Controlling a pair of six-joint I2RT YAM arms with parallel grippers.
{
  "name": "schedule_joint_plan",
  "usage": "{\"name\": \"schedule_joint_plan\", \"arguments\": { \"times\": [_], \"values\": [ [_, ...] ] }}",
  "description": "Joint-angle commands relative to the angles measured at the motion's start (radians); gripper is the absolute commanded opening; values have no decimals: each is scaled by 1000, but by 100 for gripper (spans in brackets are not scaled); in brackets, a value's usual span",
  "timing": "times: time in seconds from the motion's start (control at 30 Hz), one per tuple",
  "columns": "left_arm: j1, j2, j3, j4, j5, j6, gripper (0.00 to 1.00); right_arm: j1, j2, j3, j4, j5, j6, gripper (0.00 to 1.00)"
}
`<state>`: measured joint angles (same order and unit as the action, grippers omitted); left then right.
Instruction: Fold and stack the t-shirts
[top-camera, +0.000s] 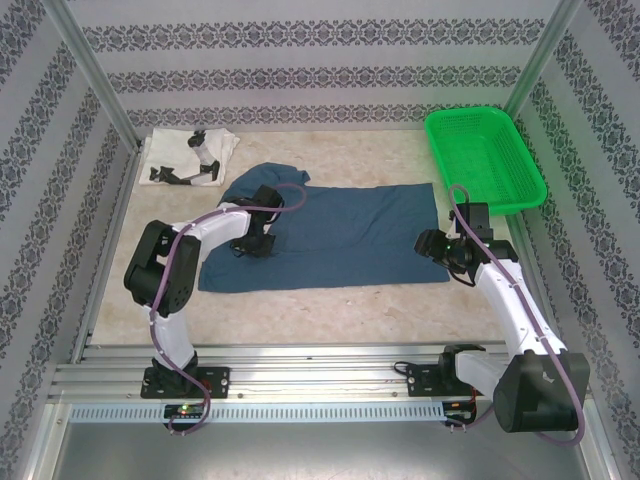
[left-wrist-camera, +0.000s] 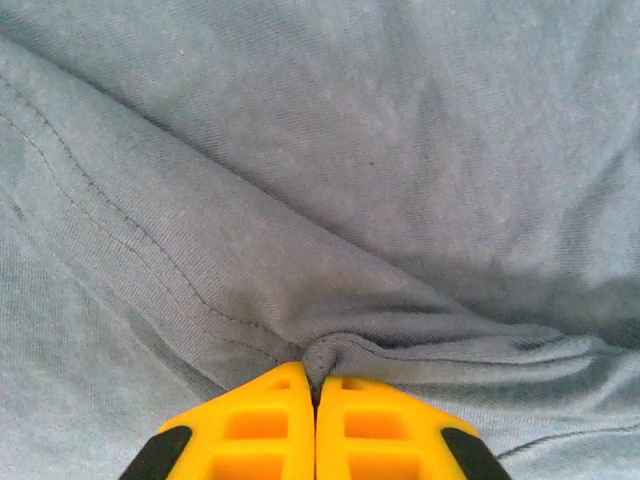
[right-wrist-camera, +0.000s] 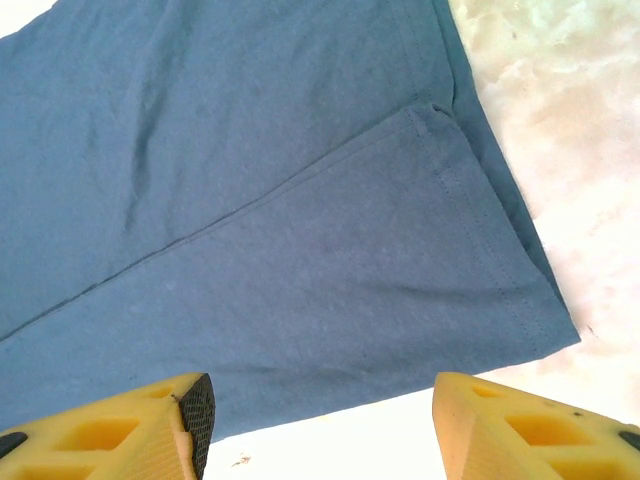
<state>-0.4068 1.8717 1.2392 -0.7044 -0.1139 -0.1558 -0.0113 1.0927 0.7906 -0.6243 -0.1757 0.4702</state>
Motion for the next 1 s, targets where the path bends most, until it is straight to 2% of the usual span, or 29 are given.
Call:
{"name": "schedule_joint_plan", "arguments": {
  "times": [0.0, 0.23, 0.47, 0.6, 0.63, 0.67, 0.7, 0.77, 0.8, 0.87, 0.9, 0.93, 0.97],
  "values": [
    [-16, 11, 43, -39, -35, 18, 2, -10, -14, -12, -15, -14, -16, 60],
    [-43, 40, 162, -76, -123, 81, 0, -9, -5, -10, -11, -19, -20, 60],
    [-46, 137, 280, -73, -134, 125, 0, -10, 14, -18, -3, -32, -25, 60],
    [-50, 195, 331, -72, -135, 146, 4, -9, 25, -26, 4, -41, -28, 60],
    [-52, 203, 333, -64, -139, 144, 9, -10, 26, -27, 6, -41, -27, 60],
    [-52, 207, 335, -62, -141, 142, 24, -10, 26, -28, 6, -42, -26, 60],
    [-54, 209, 334, -58, -161, 134, 43, -10, 26, -28, 8, -45, -27, 60],
    [-57, 190, 319, -34, -201, 115, 57, -10, 24, -28, 6, -49, -27, 60],
    [-56, 169, 307, -17, -201, 110, 70, -10, 21, -27, 5, -50, -27, 60],
    [-58, 116, 278, 22, -194, 99, 85, -9, 18, -24, 6, -52, -27, 60],
    [-58, 82, 265, 37, -190, 87, 88, -8, 20, -24, 7, -57, -26, 60],
    [-58, 42, 247, 55, -187, 74, 100, -6, 22, -24, 10, -59, -27, 60],
    [-58, 7, 230, 69, -185, 61, 100, -4, 28, -21, 6, -50, -27, 60]
  ]
}}
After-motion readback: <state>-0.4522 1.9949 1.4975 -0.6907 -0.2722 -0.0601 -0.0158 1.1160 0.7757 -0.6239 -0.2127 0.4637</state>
